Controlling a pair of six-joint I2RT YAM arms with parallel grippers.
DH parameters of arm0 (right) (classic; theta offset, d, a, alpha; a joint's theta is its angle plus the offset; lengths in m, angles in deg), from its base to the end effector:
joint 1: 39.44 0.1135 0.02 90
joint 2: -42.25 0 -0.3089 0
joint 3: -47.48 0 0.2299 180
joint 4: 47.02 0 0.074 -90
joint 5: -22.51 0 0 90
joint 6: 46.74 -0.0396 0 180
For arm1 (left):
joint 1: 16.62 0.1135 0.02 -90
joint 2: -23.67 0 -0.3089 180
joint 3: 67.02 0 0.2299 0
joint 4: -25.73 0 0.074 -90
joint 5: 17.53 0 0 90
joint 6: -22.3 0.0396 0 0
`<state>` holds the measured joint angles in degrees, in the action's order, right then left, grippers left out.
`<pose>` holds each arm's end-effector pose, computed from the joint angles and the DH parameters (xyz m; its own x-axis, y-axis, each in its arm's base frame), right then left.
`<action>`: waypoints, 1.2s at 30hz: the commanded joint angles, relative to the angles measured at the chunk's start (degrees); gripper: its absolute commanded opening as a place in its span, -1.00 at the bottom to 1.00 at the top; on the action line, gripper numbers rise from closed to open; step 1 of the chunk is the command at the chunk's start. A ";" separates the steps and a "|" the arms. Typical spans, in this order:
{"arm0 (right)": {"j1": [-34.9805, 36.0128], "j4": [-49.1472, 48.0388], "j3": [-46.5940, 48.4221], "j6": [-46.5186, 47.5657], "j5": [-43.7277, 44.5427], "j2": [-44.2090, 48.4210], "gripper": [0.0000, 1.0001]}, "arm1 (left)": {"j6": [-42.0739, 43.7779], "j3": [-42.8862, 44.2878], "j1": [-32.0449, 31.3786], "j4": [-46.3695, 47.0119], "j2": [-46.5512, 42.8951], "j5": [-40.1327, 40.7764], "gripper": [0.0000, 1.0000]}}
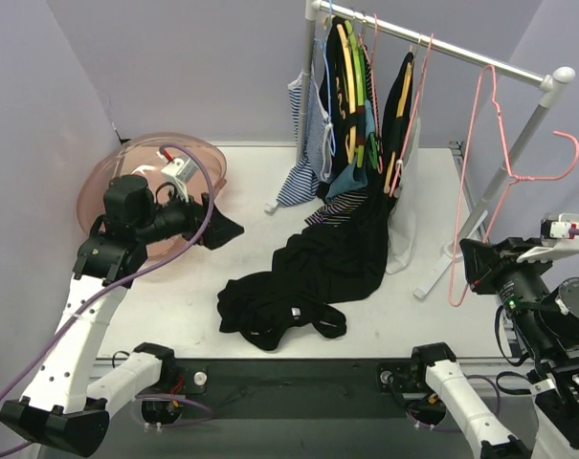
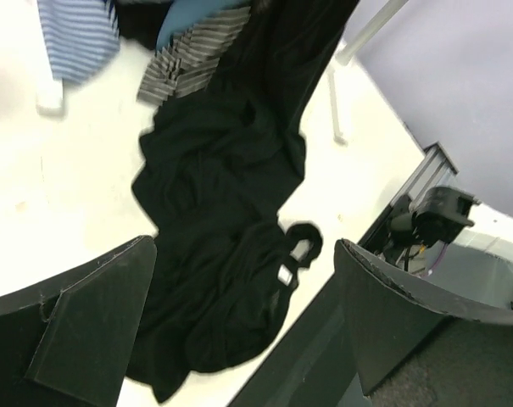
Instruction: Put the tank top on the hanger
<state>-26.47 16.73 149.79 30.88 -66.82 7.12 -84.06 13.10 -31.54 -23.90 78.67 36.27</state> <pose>-0.0292 -0.0072 0.5100 0.0113 0.2226 -0.9748 -0.2206 0.9514 0.2147 0.1364 -0.0605 0.4202 -0.5894 -0.0782 -0.8040 0.5847 0.6455 -0.4914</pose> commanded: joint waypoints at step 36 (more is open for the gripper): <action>38.62 -15.84 -25.65 29.78 -32.91 -16.99 -1.00 | 29.63 -11.29 -14.17 9.27 -7.37 -21.18 0.93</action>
<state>11.63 6.33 126.38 55.03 -94.67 -12.07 -54.95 1.38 -45.73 -15.92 70.10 20.24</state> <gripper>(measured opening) 0.068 0.967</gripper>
